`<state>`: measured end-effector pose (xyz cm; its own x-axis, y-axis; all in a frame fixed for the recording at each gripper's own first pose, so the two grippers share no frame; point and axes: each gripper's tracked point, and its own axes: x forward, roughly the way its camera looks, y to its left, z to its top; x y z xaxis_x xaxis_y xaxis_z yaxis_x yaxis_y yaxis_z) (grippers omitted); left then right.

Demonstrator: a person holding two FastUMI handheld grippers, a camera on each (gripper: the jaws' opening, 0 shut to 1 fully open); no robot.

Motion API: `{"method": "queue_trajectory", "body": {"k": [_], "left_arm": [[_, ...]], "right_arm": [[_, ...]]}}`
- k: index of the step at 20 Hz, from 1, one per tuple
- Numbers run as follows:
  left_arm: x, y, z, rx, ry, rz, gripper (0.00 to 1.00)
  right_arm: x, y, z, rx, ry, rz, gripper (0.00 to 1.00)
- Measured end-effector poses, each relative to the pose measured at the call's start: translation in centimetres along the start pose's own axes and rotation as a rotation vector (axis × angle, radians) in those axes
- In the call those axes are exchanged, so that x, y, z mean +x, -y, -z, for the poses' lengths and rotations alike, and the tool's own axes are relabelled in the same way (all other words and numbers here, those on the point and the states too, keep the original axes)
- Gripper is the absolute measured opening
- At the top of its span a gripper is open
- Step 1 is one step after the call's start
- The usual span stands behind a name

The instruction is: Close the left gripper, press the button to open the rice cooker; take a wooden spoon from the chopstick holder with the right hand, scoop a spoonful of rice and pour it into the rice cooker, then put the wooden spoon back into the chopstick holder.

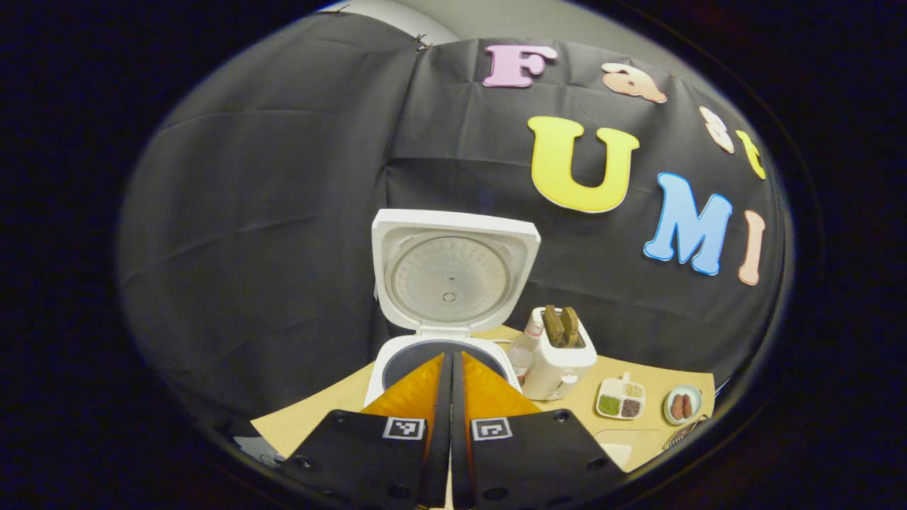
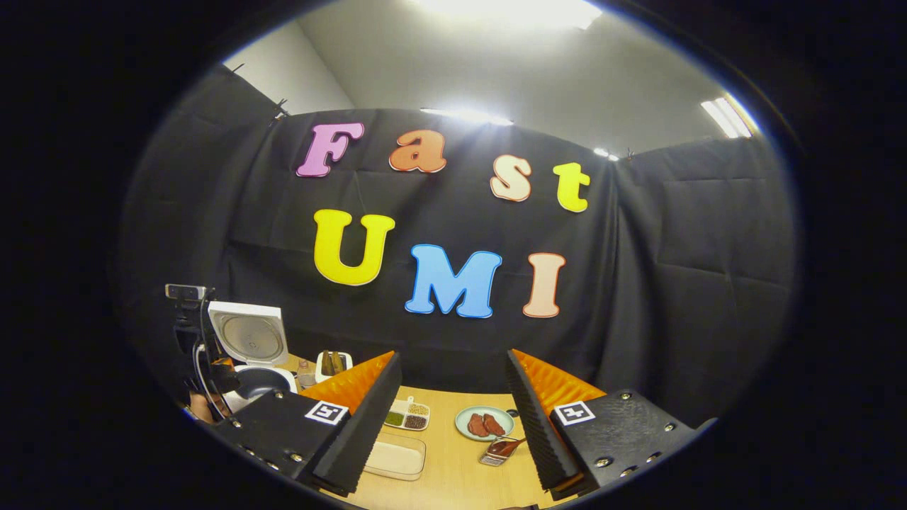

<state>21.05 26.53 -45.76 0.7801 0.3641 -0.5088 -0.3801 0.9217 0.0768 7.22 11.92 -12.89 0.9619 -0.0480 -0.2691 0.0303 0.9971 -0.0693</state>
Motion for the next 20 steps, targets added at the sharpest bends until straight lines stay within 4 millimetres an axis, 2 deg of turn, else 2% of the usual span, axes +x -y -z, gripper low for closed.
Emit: {"method": "queue_trajectory", "body": {"k": [3,6,9,10,11,12,13,14,17,18,19,20], "left_arm": [[-1.2,0.1,-0.9,0.022,0.026,0.007,0.10],[-2.1,0.7,-1.0,0.022,0.035,0.018,0.10],[-3.0,0.8,-1.2,0.022,0.048,0.022,0.10],[-3.3,0.7,-1.0,0.024,0.049,0.018,0.04],[-3.8,0.7,-0.9,0.024,0.046,0.015,0.04],[-4.3,0.8,-0.8,0.025,0.047,0.006,0.10],[-4.6,1.0,-0.8,0.024,0.053,0.004,0.11],[-5.2,1.2,-0.8,0.027,0.061,-0.006,0.16],[-7.8,1.5,-1.7,0.058,0.090,-0.043,0.19],[-8.8,1.7,-2.0,0.069,0.099,-0.062,0.32],[-9.6,1.8,-2.2,0.076,0.111,-0.082,0.32],[-10.4,2.2,-2.2,0.079,0.120,-0.100,0.46]], "right_arm": [[-0.2,1.7,0.9,0.021,-0.008,0.033,0.90],[0.4,3.7,2.4,0.051,-0.026,0.077,0.90],[1.6,5.5,5.2,0.086,-0.067,0.101,0.90],[2.3,6.3,6.5,0.095,-0.086,0.104,0.90],[3.0,7.0,7.9,0.104,-0.105,0.108,0.90],[3.8,7.9,9.4,0.110,-0.124,0.112,0.90],[4.8,8.7,10.7,0.110,-0.139,0.113,0.90],[5.6,9.6,12.2,0.109,-0.155,0.118,0.90],[8.5,12.2,15.5,0.122,-0.180,0.115,0.90],[9.5,13.2,16.8,0.124,-0.192,0.113,0.90],[10.5,14.1,18.0,0.131,-0.207,0.111,0.90],[11.6,15.1,19.2,0.141,-0.219,0.111,0.90]]}}
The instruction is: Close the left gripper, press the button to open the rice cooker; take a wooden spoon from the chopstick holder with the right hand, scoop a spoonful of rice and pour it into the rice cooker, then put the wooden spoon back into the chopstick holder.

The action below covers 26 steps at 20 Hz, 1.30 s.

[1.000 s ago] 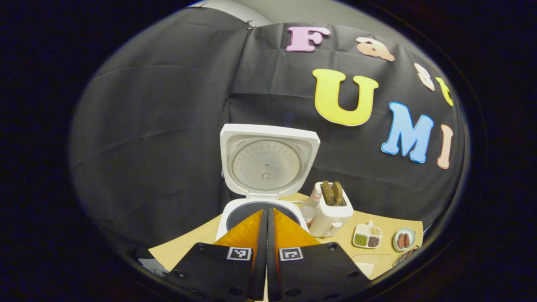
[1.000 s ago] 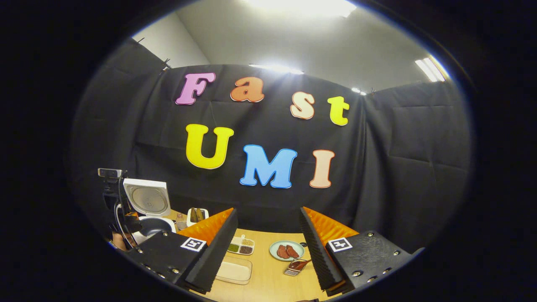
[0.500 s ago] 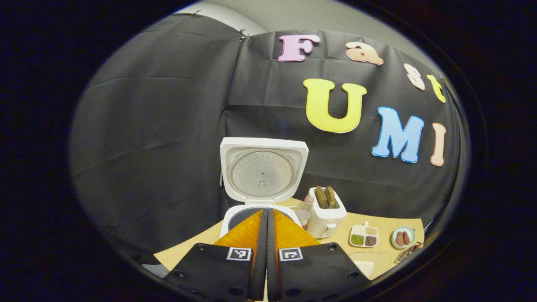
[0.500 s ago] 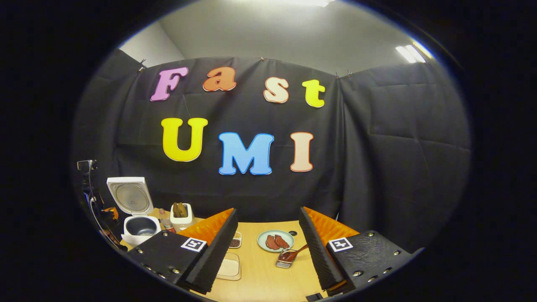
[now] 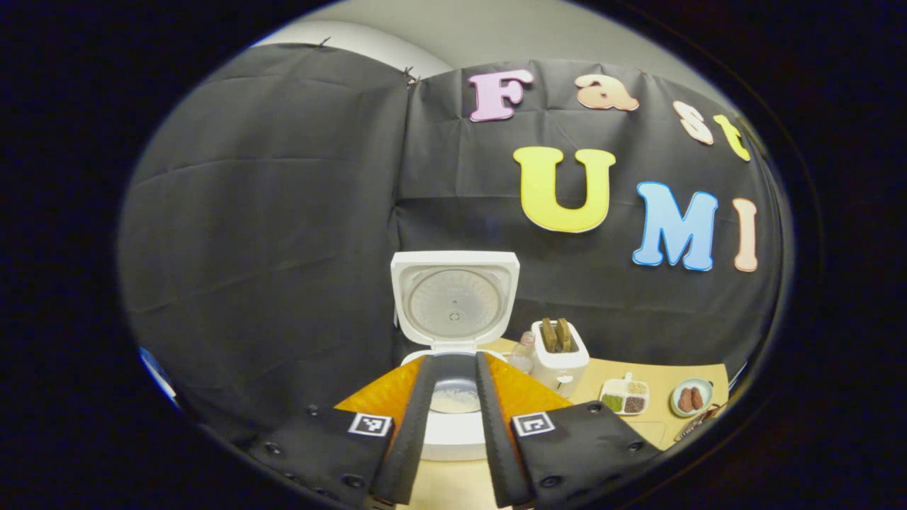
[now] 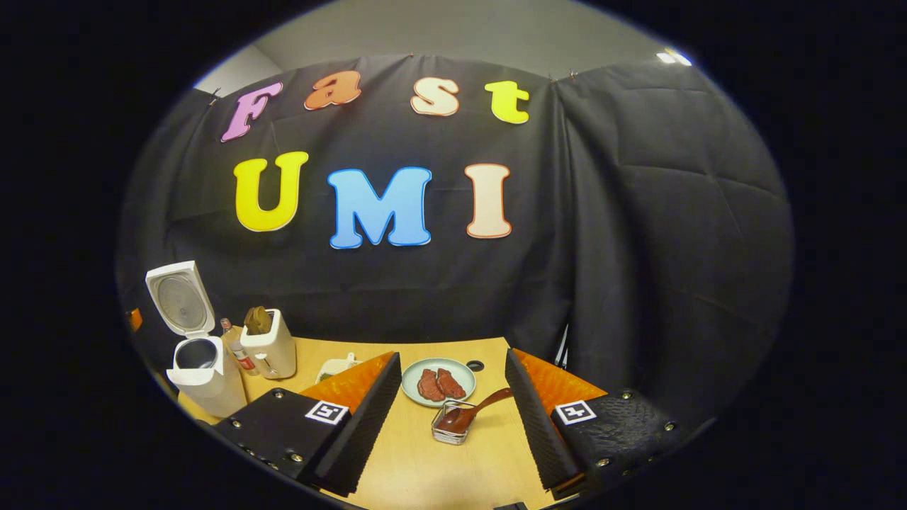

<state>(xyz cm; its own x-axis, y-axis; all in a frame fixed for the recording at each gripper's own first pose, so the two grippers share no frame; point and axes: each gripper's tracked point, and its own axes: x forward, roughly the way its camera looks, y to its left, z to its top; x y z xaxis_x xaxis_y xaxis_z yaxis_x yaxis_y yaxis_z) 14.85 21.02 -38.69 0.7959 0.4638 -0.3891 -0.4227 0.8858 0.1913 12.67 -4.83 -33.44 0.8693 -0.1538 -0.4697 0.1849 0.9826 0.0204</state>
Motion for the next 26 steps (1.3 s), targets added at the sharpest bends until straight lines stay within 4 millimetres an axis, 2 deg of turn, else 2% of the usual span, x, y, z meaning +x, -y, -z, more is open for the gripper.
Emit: {"method": "queue_trajectory", "body": {"k": [3,5,6,8,10,11,13,15,17,20,22,24,25,26], "left_arm": [[-3.5,-0.1,-1.4,0.011,0.047,-0.086,0.61],[-5.1,0.8,-1.9,-0.003,0.070,-0.091,0.70],[-6.0,1.4,-1.5,0.001,0.064,-0.087,0.75],[-7.1,1.9,-1.2,0.028,0.055,-0.095,0.84],[-8.4,2.8,-0.7,0.072,0.033,-0.098,0.84],[-9.1,3.4,-0.6,0.095,0.025,-0.097,0.80],[-10.5,4.9,-0.5,0.140,0.020,-0.084,0.84],[-11.7,6.5,0.5,0.183,-0.007,-0.064,0.79],[-12.7,7.3,1.1,0.213,-0.022,-0.057,0.76],[-13.5,8.1,2.0,0.228,-0.055,-0.050,0.75],[-13.7,8.1,2.5,0.228,-0.077,-0.054,0.76],[-13.7,8.0,2.7,0.221,-0.093,-0.057,0.76],[-13.9,8.0,2.8,0.222,-0.096,-0.058,0.76],[-14.1,8.0,2.9,0.225,-0.095,-0.059,0.76]], "right_arm": [[4.2,3.0,2.8,0.023,-0.037,0.012,0.90],[6.9,4.7,5.2,0.043,-0.076,0.015,0.90],[8.0,5.5,6.2,0.059,-0.091,0.018,0.93],[10.3,6.6,8.3,0.091,-0.118,0.018,0.90],[12.2,7.1,10.4,0.131,-0.152,0.003,0.93],[13.1,7.2,11.3,0.148,-0.163,-0.007,0.91],[14.9,7.4,13.4,0.167,-0.188,-0.017,0.93],[16.7,7.4,15.4,0.194,-0.210,-0.017,0.92],[17.9,7.2,16.7,0.237,-0.225,-0.032,0.83],[19.4,6.1,18.2,0.309,-0.248,-0.077,0.83],[20.5,5.2,18.8,0.338,-0.261,-0.101,0.72],[21.1,4.9,19.1,0.362,-0.275,-0.105,0.71],[22.0,4.6,19.7,0.382,-0.283,-0.109,0.56],[22.0,4.3,19.5,0.403,-0.291,-0.123,0.40]]}}
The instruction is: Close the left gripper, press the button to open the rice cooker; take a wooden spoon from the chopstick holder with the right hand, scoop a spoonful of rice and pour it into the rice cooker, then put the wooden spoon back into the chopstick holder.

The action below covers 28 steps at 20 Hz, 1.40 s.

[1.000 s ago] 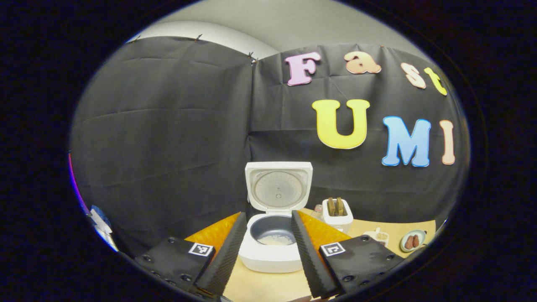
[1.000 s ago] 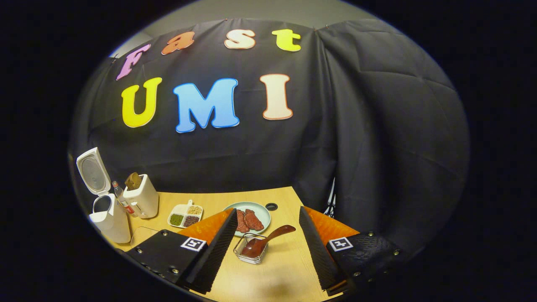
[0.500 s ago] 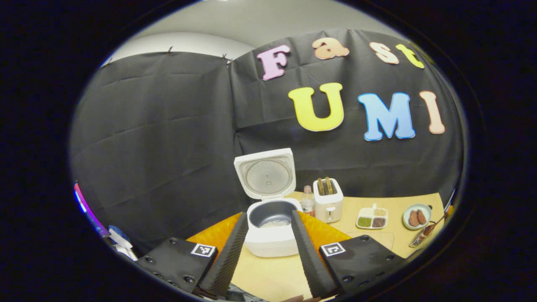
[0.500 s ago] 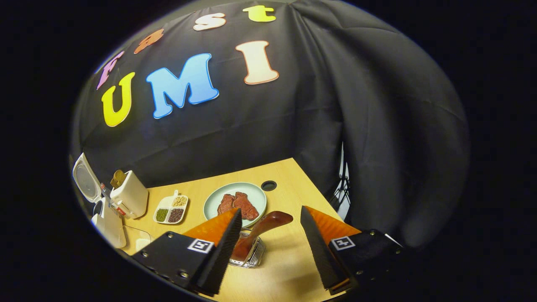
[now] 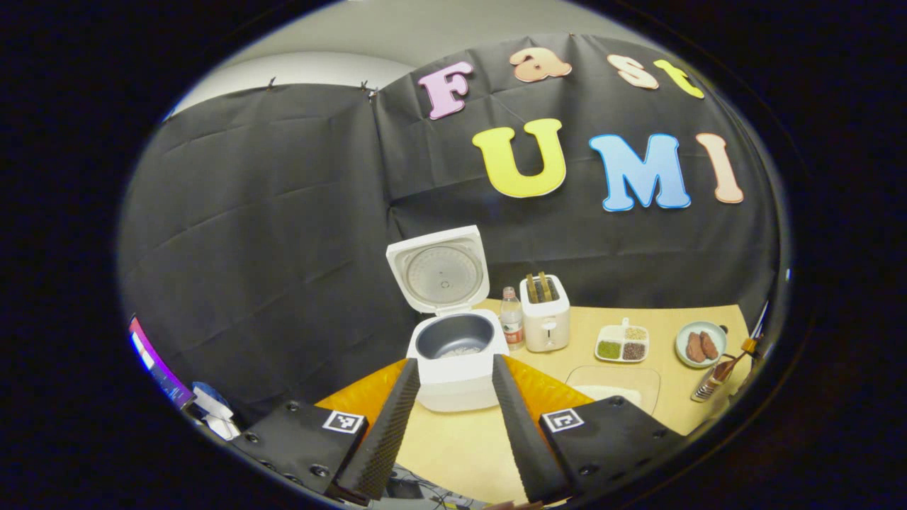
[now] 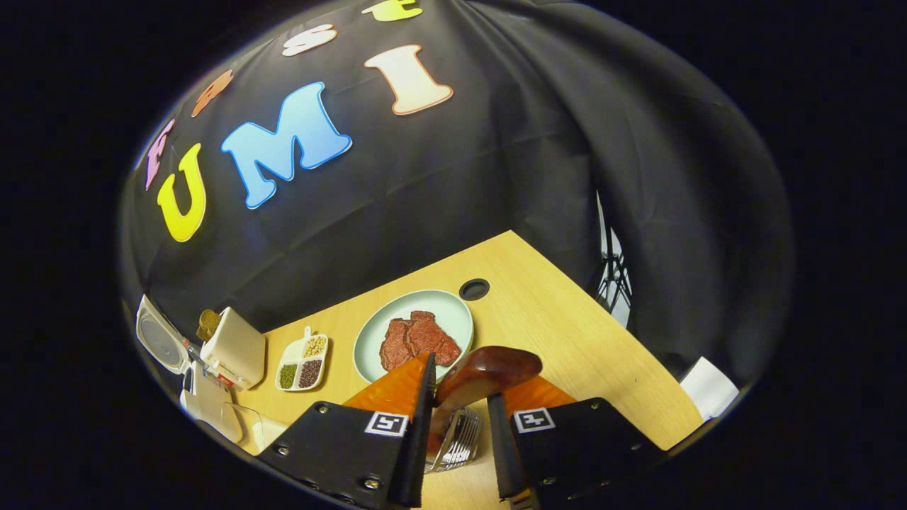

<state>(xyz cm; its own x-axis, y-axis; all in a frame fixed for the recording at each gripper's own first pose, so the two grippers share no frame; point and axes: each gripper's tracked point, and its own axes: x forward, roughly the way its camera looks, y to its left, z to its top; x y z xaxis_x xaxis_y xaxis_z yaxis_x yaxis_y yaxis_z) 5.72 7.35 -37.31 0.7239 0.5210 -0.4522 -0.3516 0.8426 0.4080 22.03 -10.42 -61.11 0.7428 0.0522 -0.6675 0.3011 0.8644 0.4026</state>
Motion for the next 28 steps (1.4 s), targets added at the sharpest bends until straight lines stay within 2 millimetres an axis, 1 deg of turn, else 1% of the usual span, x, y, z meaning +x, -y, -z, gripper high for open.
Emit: {"method": "queue_trajectory", "body": {"k": [1,2,3,4,5,6,8,10,12,13,15,17,18,20,21,22,24,26,28], "left_arm": [[-0.2,-0.1,-0.1,0.002,0.003,0.000,0.76],[-0.8,-0.2,-0.1,0.002,0.007,0.003,0.75],[-1.1,-0.3,-0.4,-0.001,0.013,0.005,0.76],[-1.4,-0.6,-0.5,-0.007,0.021,0.006,0.77],[-1.6,-0.9,-0.8,-0.015,0.030,0.010,0.77],[-1.9,-1.1,-0.9,-0.022,0.034,0.016,0.76],[-2.4,-2.0,-1.5,-0.043,0.054,0.027,0.76],[-2.8,-3.0,-2.2,-0.069,0.085,0.039,0.77],[-3.1,-4.3,-2.4,-0.102,0.107,0.064,0.76],[-3.3,-5.0,-2.4,-0.115,0.116,0.076,0.76],[-3.6,-7.3,-2.1,-0.139,0.129,0.094,0.76],[-3.9,-9.8,-1.4,-0.165,0.137,0.127,0.77],[-4.0,-11.0,-0.7,-0.170,0.130,0.144,0.77],[-3.8,-12.9,0.4,-0.190,0.120,0.196,0.76],[-3.9,-13.7,0.2,-0.205,0.133,0.224,0.75],[-4.1,-14.5,0.1,-0.221,0.145,0.240,0.76],[-4.2,-15.5,-0.2,-0.256,0.145,0.272,0.75],[-4.0,-15.6,-0.3,-0.294,0.134,0.303,0.75],[-3.0,-15.9,-0.3,-0.296,0.130,0.298,0.76]], "right_arm": [[-0.2,0.0,-0.2,0.021,-0.016,0.003,0.40],[-0.1,-0.3,-0.1,0.041,-0.027,-0.011,0.28],[-0.1,-0.9,-0.2,0.062,-0.034,-0.032,0.28],[-0.5,-1.3,-0.1,0.073,-0.044,-0.038,0.24],[-1.0,-1.6,-0.2,0.074,-0.045,-0.035,0.23],[-1.5,-2.0,-0.3,0.059,-0.041,-0.034,0.19],[-3.0,-3.3,-1.3,0.021,-0.031,-0.047,0.19],[-5.1,-5.0,-2.9,-0.018,-0.008,-0.061,0.19],[-7.6,-7.4,-4.0,-0.056,0.007,-0.082,0.19],[-8.9,-8.9,-4.4,-0.070,0.014,-0.098,0.19],[-11.9,-12.3,-5.0,-0.096,0.044,-0.134,0.19],[-14.5,-15.5,-4.2,-0.124,0.061,-0.155,0.19],[-15.6,-17.2,-3.3,-0.134,0.056,-0.170,0.19],[-17.2,-20.2,-1.2,-0.150,0.042,-0.185,0.19],[-17.7,-21.6,-0.3,-0.164,0.044,-0.189,0.19],[-18.0,-23.0,0.8,-0.183,0.036,-0.192,0.19],[-18.3,-25.5,2.6,-0.241,0.020,-0.204,0.19],[-17.7,-27.4,4.0,-0.293,0.002,-0.214,0.19],[-16.6,-29.2,5.6,-0.329,-0.030,-0.237,0.19]]}}
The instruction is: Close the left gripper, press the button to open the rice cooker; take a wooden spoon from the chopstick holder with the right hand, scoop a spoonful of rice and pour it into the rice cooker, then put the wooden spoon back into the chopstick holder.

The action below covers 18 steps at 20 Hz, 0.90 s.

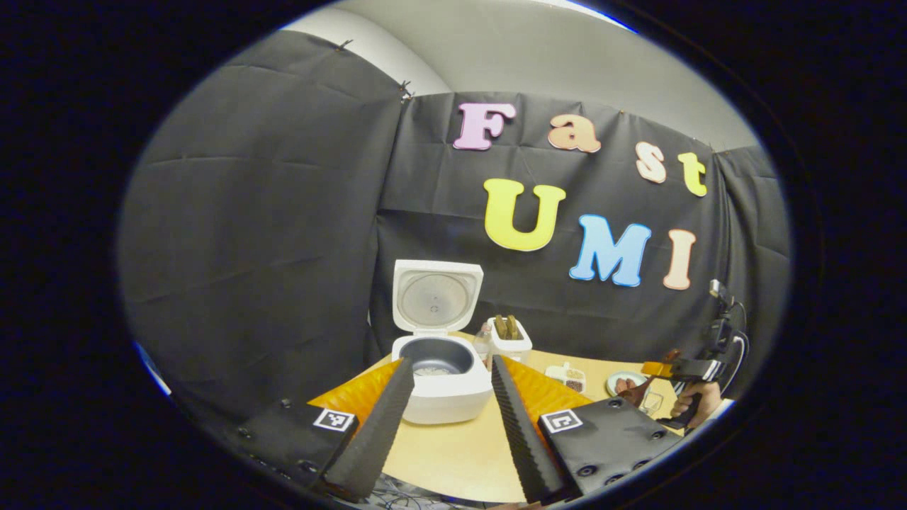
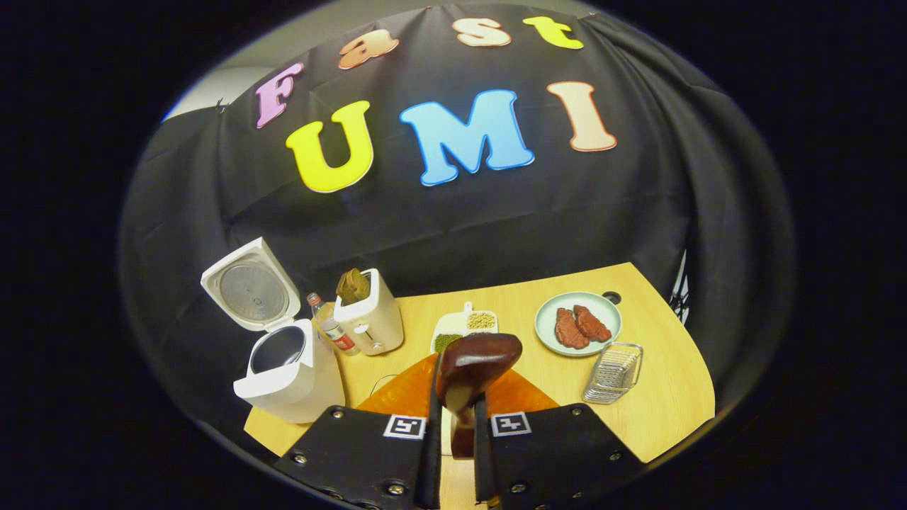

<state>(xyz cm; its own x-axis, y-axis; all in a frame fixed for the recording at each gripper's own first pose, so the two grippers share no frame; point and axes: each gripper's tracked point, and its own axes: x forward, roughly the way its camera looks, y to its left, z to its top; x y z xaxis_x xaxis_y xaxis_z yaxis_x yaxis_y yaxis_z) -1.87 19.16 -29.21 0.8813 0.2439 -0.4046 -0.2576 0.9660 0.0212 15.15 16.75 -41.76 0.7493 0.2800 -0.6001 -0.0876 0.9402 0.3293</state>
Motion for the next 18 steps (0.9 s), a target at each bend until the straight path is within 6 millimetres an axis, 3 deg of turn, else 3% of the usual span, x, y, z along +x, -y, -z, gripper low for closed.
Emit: {"method": "queue_trajectory", "body": {"k": [4,6,7,10,13,14,15,18], "left_arm": [[1.7,-0.9,0.0,0.044,-0.024,-0.073,0.82],[2.3,-0.7,-0.1,0.061,-0.038,-0.100,0.85],[2.7,-0.6,0.2,0.071,-0.053,-0.113,0.81],[4.1,-0.2,0.9,0.085,-0.085,-0.145,0.80],[4.9,-0.2,2.0,0.088,-0.118,-0.170,0.80],[5.0,-0.3,2.3,0.091,-0.125,-0.181,0.74],[5.0,-0.4,2.4,0.094,-0.131,-0.189,0.81],[4.9,-0.8,2.5,0.084,-0.133,-0.212,0.80]], "right_arm": [[5.1,-1.7,3.8,-0.077,-0.089,-0.044,0.19],[8.0,-1.4,5.6,-0.103,-0.122,-0.034,0.19],[9.2,-1.2,6.2,-0.115,-0.132,-0.026,0.19],[12.2,-0.9,7.1,-0.111,-0.153,-0.018,0.19],[14.5,-0.3,7.3,-0.108,-0.151,0.003,0.19],[14.9,-0.5,7.3,-0.120,-0.145,0.002,0.19],[15.4,-1.0,7.5,-0.125,-0.152,-0.005,0.19],[16.3,-2.8,9.2,-0.073,-0.206,-0.041,0.19]]}}
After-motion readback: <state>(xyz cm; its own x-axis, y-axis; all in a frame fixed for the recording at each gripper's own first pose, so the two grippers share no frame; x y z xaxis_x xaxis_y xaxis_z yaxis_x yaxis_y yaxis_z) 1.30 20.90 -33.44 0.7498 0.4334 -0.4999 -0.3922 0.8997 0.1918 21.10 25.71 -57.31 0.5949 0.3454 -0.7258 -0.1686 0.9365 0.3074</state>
